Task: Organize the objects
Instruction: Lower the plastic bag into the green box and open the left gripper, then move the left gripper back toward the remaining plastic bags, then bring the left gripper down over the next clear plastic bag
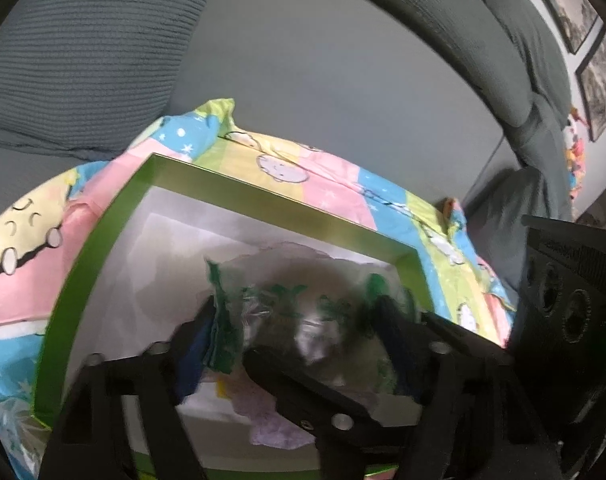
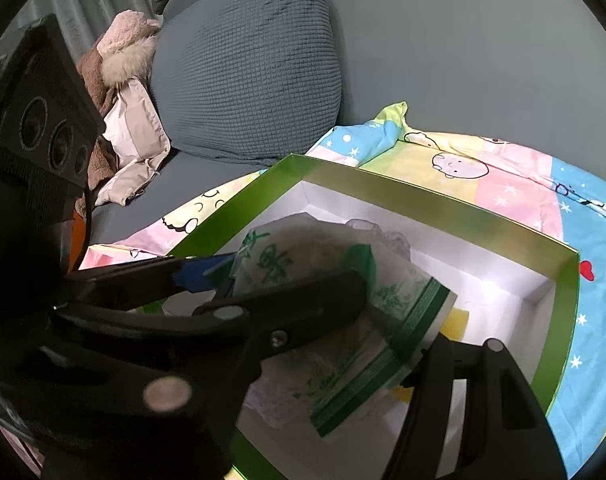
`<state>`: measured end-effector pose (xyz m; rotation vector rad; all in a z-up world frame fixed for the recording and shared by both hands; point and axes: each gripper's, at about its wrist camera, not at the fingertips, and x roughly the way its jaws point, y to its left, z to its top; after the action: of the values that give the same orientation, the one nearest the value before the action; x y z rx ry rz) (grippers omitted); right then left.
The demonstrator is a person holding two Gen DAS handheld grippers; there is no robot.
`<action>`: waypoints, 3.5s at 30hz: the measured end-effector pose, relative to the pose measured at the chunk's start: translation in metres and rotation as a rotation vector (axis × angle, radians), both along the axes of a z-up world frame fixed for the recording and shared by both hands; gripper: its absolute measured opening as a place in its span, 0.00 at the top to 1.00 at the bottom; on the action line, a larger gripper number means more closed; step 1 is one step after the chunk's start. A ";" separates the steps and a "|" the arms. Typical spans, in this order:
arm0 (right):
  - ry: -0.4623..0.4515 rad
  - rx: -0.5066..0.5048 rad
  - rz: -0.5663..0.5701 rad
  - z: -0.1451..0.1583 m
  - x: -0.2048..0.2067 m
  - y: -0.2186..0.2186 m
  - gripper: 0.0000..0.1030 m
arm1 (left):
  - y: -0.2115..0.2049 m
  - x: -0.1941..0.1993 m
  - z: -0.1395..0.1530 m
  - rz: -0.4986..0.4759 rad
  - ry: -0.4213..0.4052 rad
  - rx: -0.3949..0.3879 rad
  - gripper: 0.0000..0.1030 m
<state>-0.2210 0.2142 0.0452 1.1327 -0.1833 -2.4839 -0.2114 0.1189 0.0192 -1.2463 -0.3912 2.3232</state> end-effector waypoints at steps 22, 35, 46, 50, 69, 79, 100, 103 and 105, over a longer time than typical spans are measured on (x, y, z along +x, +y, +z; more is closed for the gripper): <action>0.045 0.070 -0.070 0.028 0.034 0.036 0.24 | 0.005 0.030 0.034 0.002 0.111 -0.172 0.04; 0.075 0.066 -0.161 0.048 0.074 0.067 0.24 | -0.034 0.053 0.055 0.075 0.126 -0.119 0.04; 0.105 0.039 -0.130 0.058 0.112 0.053 0.24 | -0.061 0.093 0.053 0.118 0.122 -0.109 0.04; 0.103 0.035 -0.100 0.056 0.126 0.042 0.24 | -0.072 0.108 0.049 0.135 0.121 -0.115 0.04; 0.023 0.022 -0.003 0.024 0.159 -0.004 0.23 | -0.138 0.172 -0.006 0.256 0.015 -0.062 0.04; -0.023 0.027 0.033 0.005 0.158 -0.026 0.23 | -0.164 0.181 -0.031 0.294 -0.030 -0.027 0.04; -0.072 -0.010 0.066 -0.015 0.139 -0.043 0.23 | -0.189 0.169 -0.054 0.296 -0.067 0.114 0.04; -0.071 0.012 0.086 -0.020 0.137 -0.048 0.23 | -0.188 0.163 -0.051 0.297 -0.057 0.109 0.04; -0.064 0.028 0.098 -0.022 0.136 -0.051 0.23 | -0.187 0.156 -0.050 0.292 -0.059 0.123 0.04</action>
<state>-0.0852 0.1636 0.0236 1.2035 -0.1086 -2.3731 -0.0549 -0.0685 -0.0312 -1.2709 -0.7698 2.4597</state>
